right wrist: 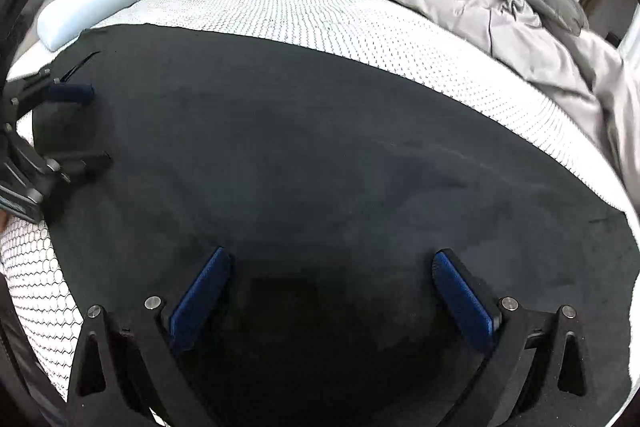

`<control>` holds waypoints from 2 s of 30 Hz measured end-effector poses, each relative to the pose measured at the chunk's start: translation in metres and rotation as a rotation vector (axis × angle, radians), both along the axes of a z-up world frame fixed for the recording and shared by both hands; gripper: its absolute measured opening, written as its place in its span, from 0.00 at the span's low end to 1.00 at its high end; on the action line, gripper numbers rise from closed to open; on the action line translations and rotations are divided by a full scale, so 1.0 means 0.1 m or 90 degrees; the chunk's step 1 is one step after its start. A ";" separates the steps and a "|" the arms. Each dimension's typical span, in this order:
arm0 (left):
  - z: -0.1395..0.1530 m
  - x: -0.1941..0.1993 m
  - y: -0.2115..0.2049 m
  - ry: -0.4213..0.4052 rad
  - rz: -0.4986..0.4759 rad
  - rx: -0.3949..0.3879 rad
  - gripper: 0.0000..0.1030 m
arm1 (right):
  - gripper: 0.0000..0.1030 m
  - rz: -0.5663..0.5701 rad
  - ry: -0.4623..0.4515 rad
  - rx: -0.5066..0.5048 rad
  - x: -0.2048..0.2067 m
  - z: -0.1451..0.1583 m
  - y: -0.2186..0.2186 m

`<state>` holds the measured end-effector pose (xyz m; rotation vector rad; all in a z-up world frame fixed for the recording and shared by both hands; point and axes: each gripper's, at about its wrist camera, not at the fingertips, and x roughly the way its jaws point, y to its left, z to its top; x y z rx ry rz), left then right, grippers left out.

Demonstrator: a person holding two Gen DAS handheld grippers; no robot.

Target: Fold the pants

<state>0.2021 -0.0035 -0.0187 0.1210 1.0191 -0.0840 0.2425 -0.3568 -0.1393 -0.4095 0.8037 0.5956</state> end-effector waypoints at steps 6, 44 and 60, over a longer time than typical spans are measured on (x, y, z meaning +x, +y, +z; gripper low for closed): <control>-0.02 0.02 0.18 -0.005 0.015 -0.005 1.00 | 0.99 -0.026 -0.019 -0.006 0.03 0.02 -0.20; 0.22 0.55 0.69 -0.023 0.090 -0.015 0.98 | 1.00 -0.164 -0.008 0.034 0.38 0.20 -0.42; 0.02 1.07 1.25 -0.017 0.227 -0.060 0.40 | 0.99 -0.104 0.006 0.022 0.48 0.06 0.06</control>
